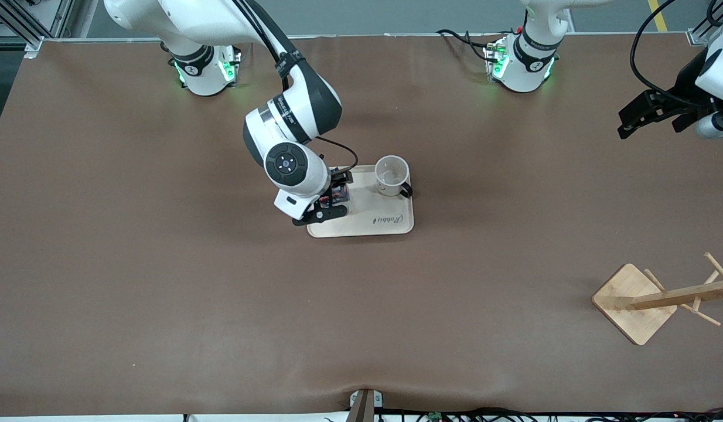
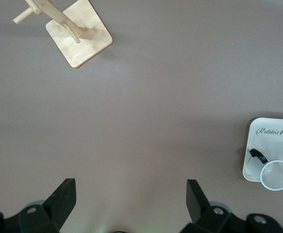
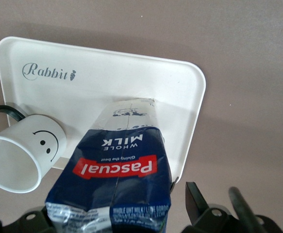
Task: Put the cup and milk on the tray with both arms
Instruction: 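Lower the milk carton onto the tray beside the mug with the right gripper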
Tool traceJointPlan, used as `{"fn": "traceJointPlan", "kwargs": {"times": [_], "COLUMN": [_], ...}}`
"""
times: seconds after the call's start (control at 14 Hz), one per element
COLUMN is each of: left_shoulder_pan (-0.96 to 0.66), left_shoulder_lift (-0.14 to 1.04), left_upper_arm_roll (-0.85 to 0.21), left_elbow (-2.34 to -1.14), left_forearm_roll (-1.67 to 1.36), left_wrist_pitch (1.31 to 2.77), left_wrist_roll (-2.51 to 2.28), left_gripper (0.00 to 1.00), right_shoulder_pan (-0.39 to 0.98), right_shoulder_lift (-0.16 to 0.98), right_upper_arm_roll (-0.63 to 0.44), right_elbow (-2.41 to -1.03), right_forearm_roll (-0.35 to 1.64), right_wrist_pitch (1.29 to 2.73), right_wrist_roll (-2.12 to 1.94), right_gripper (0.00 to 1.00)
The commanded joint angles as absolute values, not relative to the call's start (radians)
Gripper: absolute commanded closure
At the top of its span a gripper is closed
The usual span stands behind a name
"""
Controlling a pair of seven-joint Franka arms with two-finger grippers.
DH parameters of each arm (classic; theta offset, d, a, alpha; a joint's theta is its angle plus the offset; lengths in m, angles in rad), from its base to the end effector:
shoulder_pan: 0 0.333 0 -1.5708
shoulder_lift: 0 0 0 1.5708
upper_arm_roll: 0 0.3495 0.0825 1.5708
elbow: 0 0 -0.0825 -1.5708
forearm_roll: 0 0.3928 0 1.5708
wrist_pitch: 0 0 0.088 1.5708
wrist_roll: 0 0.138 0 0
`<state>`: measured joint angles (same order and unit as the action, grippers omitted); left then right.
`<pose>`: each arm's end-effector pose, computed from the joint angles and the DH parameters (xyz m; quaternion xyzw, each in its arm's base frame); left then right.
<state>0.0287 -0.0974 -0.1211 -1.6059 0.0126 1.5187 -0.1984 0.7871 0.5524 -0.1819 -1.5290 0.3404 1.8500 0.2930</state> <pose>0.5223 -0.0501 0.6582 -0.9985 -0.0536 -0.0065 0.0114 0.5391 0.4381 0.3199 -0.9834 -0.0974 0.1447 0.0506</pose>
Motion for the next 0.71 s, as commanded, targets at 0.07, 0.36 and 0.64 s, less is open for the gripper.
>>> {"fn": "traceJointPlan", "kwargs": {"times": [0.07, 0.36, 0.64], "left_shoulder_pan": [0.026, 0.025, 0.023], "left_shoulder_lift": [-0.115, -0.112, -0.106], "left_upper_arm_roll": [-0.118, -0.123, -0.123], "left_elbow": [-1.62, -1.62, -1.62], "left_forearm_roll": [-0.005, -0.005, -0.005], "left_wrist_pitch": [1.507, 1.5, 1.5], "left_wrist_roll": [-0.184, -0.206, -0.218], "left_gripper": [0.0, 0.0, 0.0], "right_shoulder_pan": [0.798, 0.798, 0.798], "right_shoulder_lift": [0.555, 0.557, 0.555], "right_upper_arm_roll": [-0.195, -0.193, -0.193], "right_elbow": [-1.503, -1.447, -1.394], "right_forearm_roll": [0.35, 0.359, 0.359], "right_wrist_pitch": [1.838, 1.833, 1.812], "right_wrist_roll": [0.31, 0.38, 0.4], "right_gripper": [0.0, 0.0, 0.0]}}
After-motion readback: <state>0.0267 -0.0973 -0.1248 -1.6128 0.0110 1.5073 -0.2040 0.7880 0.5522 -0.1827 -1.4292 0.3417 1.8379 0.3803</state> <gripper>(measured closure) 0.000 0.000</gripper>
